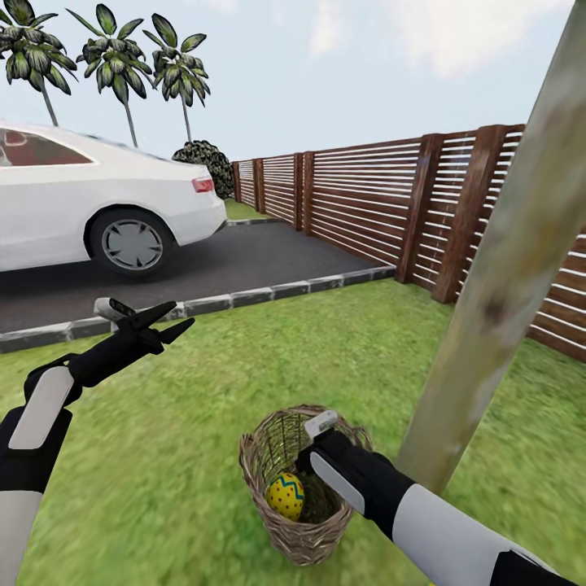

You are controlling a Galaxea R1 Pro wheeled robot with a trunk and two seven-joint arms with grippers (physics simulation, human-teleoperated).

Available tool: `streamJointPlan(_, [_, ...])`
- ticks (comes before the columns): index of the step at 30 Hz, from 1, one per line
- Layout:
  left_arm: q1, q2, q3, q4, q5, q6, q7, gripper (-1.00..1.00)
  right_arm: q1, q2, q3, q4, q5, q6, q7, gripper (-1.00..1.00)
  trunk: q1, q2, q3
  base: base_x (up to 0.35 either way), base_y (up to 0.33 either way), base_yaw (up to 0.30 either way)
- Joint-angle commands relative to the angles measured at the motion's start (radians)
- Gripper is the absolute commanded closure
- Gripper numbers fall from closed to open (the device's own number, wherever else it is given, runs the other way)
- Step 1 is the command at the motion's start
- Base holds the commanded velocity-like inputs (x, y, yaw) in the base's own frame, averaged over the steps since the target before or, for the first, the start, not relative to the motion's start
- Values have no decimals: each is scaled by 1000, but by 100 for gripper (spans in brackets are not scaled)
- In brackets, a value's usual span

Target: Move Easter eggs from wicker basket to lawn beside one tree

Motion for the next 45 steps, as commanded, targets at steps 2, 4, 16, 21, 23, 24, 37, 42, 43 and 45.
streamJointPlan(2, [-1,0,1,0,-1,4,-3,-100,-1,0,4,-2,-10,1,-10,-100,-8,14,5,0,0,25])
streamJointPlan(4, [-1,0,1,0,-1,4,-3,-100,-1,1,4,-2,-10,1,-10,-100,-12,21,8,0,0,196])
streamJointPlan(16, [-1,-1,0,0,0,4,-3,-100,-1,9,4,2,-11,1,-9,-100,-12,21,8,0,0,278])
streamJointPlan(21, [-1,-1,0,0,0,2,-3,-100,-2,7,-1,11,-12,1,-13,-100,-12,21,8,0,0,141])
streamJointPlan(23, [-1,-1,-1,0,-2,3,-2,-100,-3,5,-5,14,-12,-1,-15,-100,-16,28,12,0,0,20])
streamJointPlan(24, [-1,-1,-1,-1,-2,3,-2,-100,-3,3,-7,15,-12,-2,-15,-100,-19,35,15,0,0,8])
streamJointPlan(37, [-1,-1,-1,0,-1,2,-5,-100,-6,0,-10,44,-14,-37,-18,-100,-42,77,34,0,0,1])
streamJointPlan(42, [-1,-1,-1,0,-1,1,-5,-100,-6,1,-10,62,-15,-38,-17,-100,-42,77,34,0,0,0])
streamJointPlan(43, [-1,-1,-1,0,-1,1,-5,-100,-6,1,-10,63,-15,-38,-16,-100,-42,77,34,0,0,0])
streamJointPlan(45, [-1,-1,-1,0,0,1,-5,-100,-6,2,-10,65,-14,-48,-15,-100,-42,77,34,0,0,0])
